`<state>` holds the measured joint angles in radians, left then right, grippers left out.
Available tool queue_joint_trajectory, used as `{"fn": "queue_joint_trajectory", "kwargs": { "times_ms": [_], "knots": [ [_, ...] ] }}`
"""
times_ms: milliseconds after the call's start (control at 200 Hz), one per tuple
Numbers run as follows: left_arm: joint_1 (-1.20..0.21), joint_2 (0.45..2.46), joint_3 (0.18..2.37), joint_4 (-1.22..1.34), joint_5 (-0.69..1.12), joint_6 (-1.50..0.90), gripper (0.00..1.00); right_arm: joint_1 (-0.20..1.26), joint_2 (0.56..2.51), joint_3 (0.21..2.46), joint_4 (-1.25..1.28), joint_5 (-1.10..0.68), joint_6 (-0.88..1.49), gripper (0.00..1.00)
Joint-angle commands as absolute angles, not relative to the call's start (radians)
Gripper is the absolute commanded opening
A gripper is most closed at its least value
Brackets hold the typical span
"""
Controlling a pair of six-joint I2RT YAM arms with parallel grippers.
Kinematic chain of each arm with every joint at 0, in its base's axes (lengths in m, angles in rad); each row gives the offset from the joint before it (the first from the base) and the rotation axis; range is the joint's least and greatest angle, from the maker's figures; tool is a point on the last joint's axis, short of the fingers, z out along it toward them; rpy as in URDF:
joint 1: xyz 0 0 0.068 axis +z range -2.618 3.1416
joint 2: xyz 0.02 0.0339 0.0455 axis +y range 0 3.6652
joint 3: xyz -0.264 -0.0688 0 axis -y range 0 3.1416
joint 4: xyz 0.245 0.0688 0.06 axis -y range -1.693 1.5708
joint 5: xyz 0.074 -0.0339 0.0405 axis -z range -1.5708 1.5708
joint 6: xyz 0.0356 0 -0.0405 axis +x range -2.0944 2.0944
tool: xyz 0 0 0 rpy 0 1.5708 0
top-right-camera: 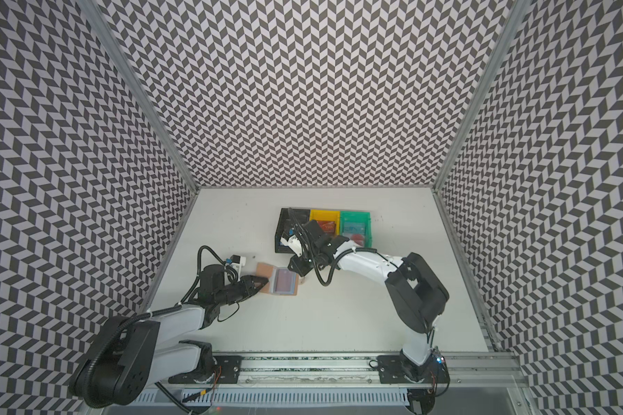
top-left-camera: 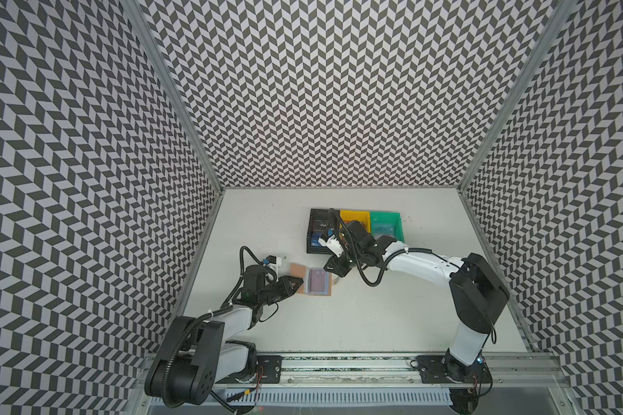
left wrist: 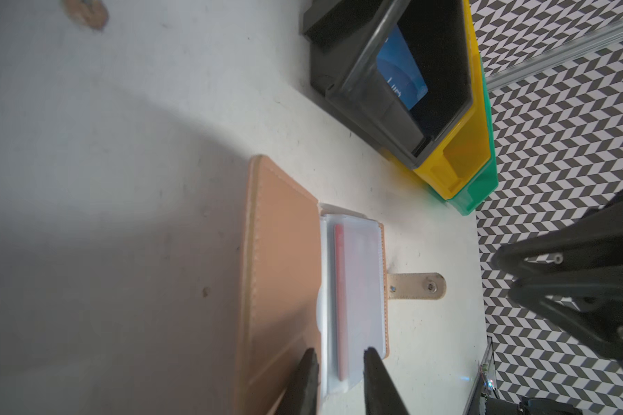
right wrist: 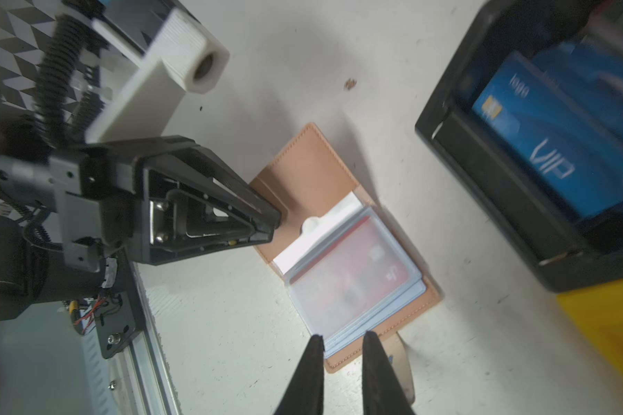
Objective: Take the credit cards out of the card holder
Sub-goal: Flip over the card slot on the card holder.
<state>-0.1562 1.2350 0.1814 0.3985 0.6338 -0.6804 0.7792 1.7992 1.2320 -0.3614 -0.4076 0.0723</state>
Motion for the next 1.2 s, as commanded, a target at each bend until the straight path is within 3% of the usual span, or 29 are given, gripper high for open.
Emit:
{"fn": "queue_joint_trajectory", "kwargs": {
  "times_ms": [0,1197],
  "knots": [
    [-0.152,1.220,0.158,0.350,0.585,-0.652,0.25,0.787,1.799,1.210,-0.224,-0.462,0.171,0.14],
    [-0.154,1.274,0.137,0.353,0.543,-0.644,0.25,0.792,2.038,1.189,-0.166,-0.439,0.203,0.07]
  ]
}}
